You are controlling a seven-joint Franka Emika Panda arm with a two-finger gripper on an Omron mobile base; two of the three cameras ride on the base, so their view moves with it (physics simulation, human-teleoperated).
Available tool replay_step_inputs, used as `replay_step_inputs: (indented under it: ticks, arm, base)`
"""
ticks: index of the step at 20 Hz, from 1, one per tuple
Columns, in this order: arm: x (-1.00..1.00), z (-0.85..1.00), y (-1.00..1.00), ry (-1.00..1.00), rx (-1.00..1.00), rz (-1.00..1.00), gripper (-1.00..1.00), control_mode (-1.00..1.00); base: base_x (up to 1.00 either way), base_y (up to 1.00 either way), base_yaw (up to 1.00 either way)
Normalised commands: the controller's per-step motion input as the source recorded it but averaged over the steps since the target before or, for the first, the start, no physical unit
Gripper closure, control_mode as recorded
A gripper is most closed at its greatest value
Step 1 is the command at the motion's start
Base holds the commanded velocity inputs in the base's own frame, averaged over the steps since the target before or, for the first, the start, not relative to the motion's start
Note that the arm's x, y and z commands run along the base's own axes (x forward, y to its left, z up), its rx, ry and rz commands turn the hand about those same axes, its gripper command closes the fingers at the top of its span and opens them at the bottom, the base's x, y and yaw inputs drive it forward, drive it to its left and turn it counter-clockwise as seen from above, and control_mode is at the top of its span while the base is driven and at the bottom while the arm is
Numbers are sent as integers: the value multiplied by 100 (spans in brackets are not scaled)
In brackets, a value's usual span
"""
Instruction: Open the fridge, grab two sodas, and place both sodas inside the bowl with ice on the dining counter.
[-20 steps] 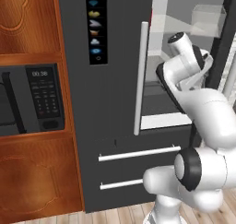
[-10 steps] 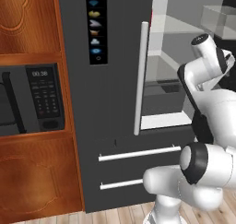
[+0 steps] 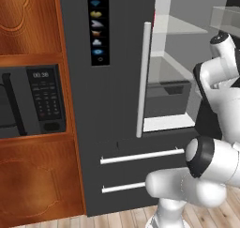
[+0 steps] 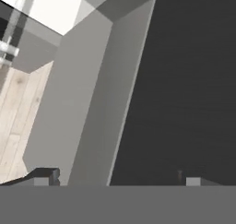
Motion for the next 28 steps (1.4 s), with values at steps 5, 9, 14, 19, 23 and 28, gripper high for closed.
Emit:
replay_step_inputs:
  ticks: [5, 9, 14, 19, 23, 28]
  arm:
    - [-21, 0, 57, -5, 6, 1, -100, -100]
    - [-11, 0, 96, -13, 8, 4, -100, -100]
    - [-2, 0, 100, -12, 12, 8, -100, -100]
    - [0, -11, 100, -18, 20, 19, -100, -100]
    - [0, -14, 90, -23, 25, 17, -100, -100]
    - [0, 4, 74, -21, 22, 0, -100, -100]
  base:
    - [0, 0, 0]
    - [0, 0, 0]
    - [0, 0, 0]
    - [0, 0, 0]
    - [0, 0, 0]
    - [0, 0, 0]
